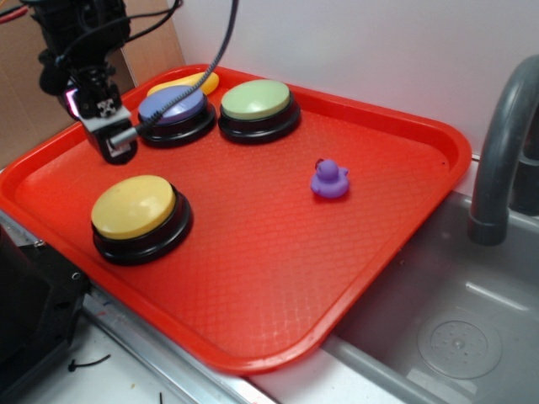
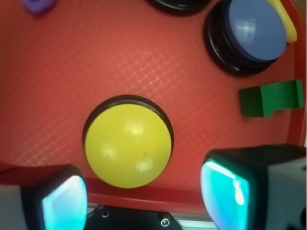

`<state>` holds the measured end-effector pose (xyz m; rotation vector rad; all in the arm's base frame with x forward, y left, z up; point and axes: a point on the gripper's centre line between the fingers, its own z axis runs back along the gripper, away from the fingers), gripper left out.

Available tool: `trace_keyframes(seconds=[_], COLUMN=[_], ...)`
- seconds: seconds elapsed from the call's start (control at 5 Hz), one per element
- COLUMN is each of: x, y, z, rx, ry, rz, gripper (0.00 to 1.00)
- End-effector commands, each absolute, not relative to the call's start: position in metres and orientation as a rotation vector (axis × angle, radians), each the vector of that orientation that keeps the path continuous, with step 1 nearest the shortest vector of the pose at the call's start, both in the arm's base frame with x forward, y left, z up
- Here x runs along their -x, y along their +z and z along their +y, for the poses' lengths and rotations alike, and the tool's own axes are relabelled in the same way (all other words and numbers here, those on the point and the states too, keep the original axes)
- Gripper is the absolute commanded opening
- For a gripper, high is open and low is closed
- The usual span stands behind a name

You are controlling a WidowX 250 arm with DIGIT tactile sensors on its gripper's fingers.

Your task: Push the yellow button.

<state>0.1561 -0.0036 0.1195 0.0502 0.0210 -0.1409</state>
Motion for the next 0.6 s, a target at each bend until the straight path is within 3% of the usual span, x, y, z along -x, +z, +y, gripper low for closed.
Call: trace_keyframes(seconds=[0.0,0.2,0.4], x=[-0.174,-0.173,-0.165], y=[0.144,0.156,0.164], z=[-0.008,-0.01,-0.017], rx=[-0.063,-0.061,-0.013], ry=[-0.154,-0.124,-0.096], rz=[0.026,0.033,0.047], gripper=[1.0,1.0,1.0])
